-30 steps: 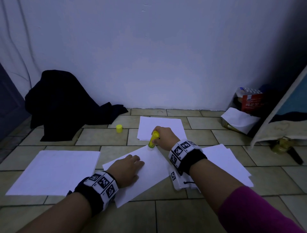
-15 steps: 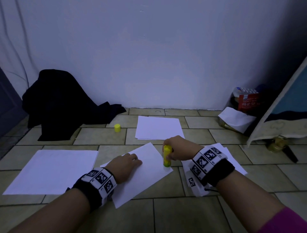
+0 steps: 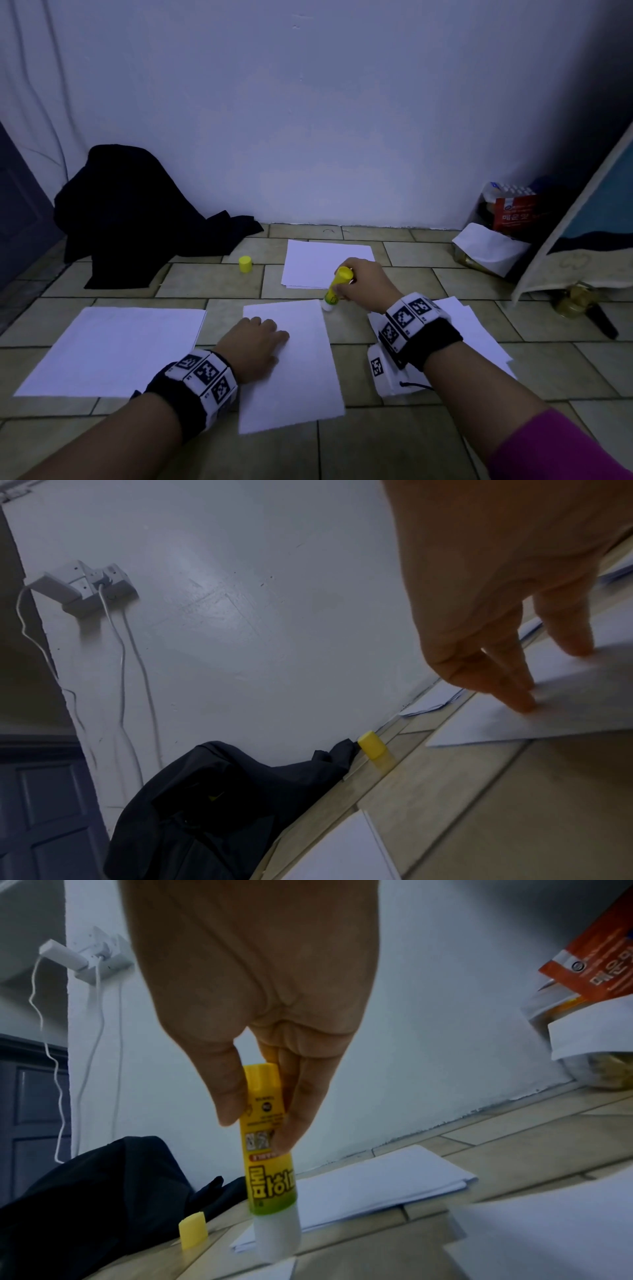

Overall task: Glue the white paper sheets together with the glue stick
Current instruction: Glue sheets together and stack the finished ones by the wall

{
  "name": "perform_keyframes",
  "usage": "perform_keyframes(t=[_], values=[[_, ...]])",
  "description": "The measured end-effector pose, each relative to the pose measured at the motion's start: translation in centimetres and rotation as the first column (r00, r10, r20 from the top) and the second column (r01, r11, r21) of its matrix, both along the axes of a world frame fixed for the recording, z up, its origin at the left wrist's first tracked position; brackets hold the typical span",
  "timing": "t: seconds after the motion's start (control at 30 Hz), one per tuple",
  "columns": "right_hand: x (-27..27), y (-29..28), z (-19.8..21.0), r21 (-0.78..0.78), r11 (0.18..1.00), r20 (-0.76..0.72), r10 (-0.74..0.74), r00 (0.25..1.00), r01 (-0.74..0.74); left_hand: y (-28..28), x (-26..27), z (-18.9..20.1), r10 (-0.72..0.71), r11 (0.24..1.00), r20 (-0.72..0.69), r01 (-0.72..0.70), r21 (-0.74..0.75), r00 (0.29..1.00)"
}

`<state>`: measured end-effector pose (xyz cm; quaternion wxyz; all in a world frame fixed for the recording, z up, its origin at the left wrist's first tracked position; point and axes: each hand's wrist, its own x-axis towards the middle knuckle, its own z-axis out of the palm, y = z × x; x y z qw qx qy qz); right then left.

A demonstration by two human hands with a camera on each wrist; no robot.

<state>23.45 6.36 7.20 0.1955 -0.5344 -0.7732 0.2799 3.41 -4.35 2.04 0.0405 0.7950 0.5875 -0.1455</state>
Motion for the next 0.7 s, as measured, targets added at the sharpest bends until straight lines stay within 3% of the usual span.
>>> perform_keyframes(t=[0.43, 0.7], values=[[-5.7, 0.3, -1.8, 0.004, 0.998, -0.034, 0.070, 0.997, -0.070, -0.2, -0.1, -0.5, 0.210, 0.978, 0.093, -0.208, -0.029, 0.973], [-7.8, -0.1, -0.5, -0.012, 0.973, 0.203, 0.227, 0.953, -0.229, 0.0, 0.1, -0.6, 0.246, 0.969, 0.142, -0.246, -0.018, 0.959]])
